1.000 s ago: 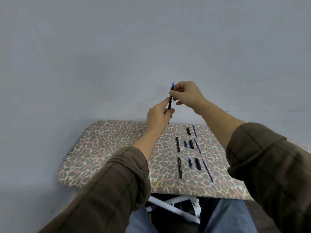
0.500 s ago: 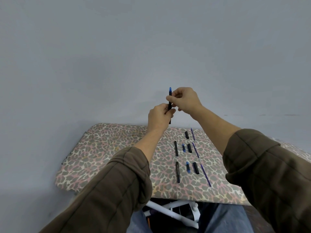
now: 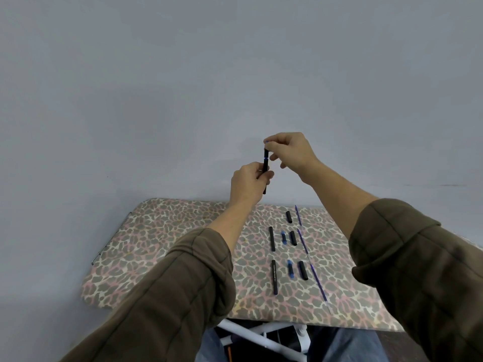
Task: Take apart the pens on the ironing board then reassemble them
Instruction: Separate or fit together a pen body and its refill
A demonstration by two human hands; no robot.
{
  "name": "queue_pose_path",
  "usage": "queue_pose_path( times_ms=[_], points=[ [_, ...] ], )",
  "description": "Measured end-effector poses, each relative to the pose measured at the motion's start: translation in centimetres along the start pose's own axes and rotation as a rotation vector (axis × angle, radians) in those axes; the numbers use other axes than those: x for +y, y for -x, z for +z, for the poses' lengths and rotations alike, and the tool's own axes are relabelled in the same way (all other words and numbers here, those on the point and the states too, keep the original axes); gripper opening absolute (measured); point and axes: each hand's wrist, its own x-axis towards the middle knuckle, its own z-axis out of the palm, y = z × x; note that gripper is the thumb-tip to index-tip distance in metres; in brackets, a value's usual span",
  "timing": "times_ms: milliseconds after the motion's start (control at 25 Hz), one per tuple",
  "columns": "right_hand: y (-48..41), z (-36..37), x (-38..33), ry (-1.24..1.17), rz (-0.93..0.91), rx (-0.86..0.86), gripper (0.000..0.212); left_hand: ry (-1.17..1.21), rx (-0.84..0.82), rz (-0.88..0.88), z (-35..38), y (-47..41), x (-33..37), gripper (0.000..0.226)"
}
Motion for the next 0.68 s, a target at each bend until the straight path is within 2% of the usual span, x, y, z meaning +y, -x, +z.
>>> queue_pose_path(
  times_ms=[120, 280, 520, 680],
  points=[
    [-0.6, 0.1, 0.1, 0.045, -0.001, 0.017, 0.01, -0.005, -0.002, 0.005, 0.0, -0.3, 0.0, 0.002],
    [-0.8, 0.4, 0.3, 0.058, 0.01, 0.049, 0.026, -0.025, -0.004, 0.006, -0.1, -0.6, -0.3, 0.006],
    [-1.5, 0.5, 0.5, 0.038, -0.004, 0.009, 0.011, -0.024, -0.009, 0.002, -0.3, -1.0, -0.3, 0.011],
    [-1.7, 0.5, 0.6, 0.047, 0.007, 0.04, 0.029, -0.005, -0.009, -0.004, -0.4, -1.0, -0.4, 0.013]
  ],
)
